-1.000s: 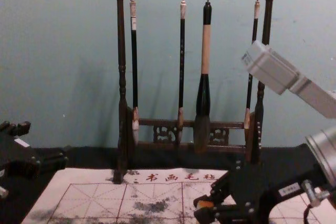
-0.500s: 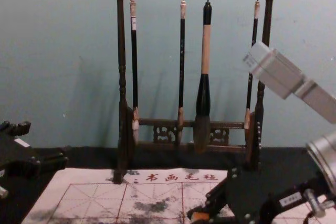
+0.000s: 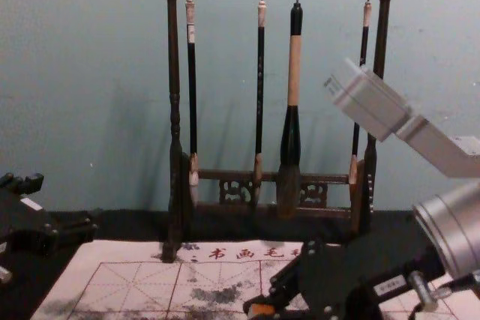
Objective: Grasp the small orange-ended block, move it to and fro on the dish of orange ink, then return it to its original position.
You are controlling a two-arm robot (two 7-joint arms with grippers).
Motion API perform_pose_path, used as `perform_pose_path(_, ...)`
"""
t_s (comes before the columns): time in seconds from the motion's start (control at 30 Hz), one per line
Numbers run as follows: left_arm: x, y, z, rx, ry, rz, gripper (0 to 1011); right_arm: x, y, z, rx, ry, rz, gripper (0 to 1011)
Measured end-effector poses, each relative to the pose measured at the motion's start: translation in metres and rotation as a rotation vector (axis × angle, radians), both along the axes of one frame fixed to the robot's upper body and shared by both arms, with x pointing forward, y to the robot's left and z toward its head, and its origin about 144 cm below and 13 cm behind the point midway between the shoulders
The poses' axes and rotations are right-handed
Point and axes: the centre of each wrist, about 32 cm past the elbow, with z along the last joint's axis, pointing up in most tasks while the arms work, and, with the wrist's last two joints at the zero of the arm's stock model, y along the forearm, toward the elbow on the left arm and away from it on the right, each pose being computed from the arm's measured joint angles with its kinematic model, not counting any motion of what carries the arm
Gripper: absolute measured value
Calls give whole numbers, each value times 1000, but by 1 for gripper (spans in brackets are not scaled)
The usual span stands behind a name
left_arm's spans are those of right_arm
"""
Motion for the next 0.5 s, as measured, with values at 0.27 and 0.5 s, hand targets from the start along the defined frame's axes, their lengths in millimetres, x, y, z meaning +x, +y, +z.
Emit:
perform_pose_path(0.27, 0, 0, 0, 0, 0, 0, 1001, 6, 7, -3, 4, 2, -16, 134)
perform_pose_path(0.5, 0, 0, 0, 0, 0, 0, 1001, 11, 12, -4, 16, -3, -41, 134)
